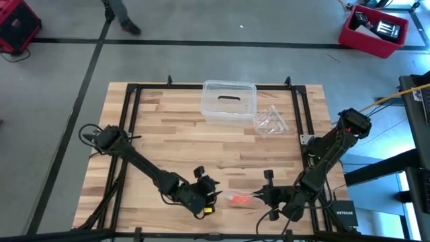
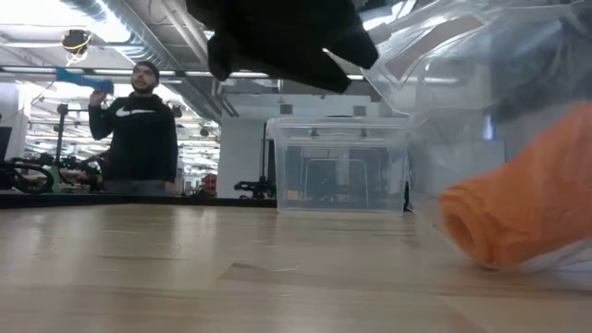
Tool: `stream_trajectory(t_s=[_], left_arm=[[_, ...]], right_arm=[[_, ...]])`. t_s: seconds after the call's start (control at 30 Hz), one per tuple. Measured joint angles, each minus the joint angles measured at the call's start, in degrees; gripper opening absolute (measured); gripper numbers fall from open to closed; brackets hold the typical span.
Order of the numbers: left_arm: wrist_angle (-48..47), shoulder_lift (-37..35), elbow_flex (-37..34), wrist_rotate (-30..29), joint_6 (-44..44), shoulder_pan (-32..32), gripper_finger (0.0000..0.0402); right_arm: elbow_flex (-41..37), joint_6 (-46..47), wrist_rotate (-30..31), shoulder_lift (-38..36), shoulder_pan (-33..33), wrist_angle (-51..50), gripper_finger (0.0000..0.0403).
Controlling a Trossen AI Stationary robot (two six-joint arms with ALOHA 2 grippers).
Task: Roll bandage
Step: Close the transparent zip bag
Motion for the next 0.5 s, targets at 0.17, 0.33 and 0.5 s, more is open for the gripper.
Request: stream_trajectory(t_s=[0.17, 0.33, 0.5], left_arm=[[3.01, 0.03, -0.01, 5.67, 2.91, 0.6, 0.0129], [4.3, 0.02, 0.01, 5.83, 4.69, 0.91, 0.0088], [4.35, 0.02, 0.01, 5.98, 4.91, 1.56, 0.0034]], right_arm=[[-0.01, -0.02, -0.02, 0.0, 0.0, -0.11, 0.0002], [-0.01, -0.4, -0.02, 0.0, -0.04, -0.14, 0.0002], [-0.01, -0.42, -0.02, 0.0, -0.04, -0.11, 0.0002]])
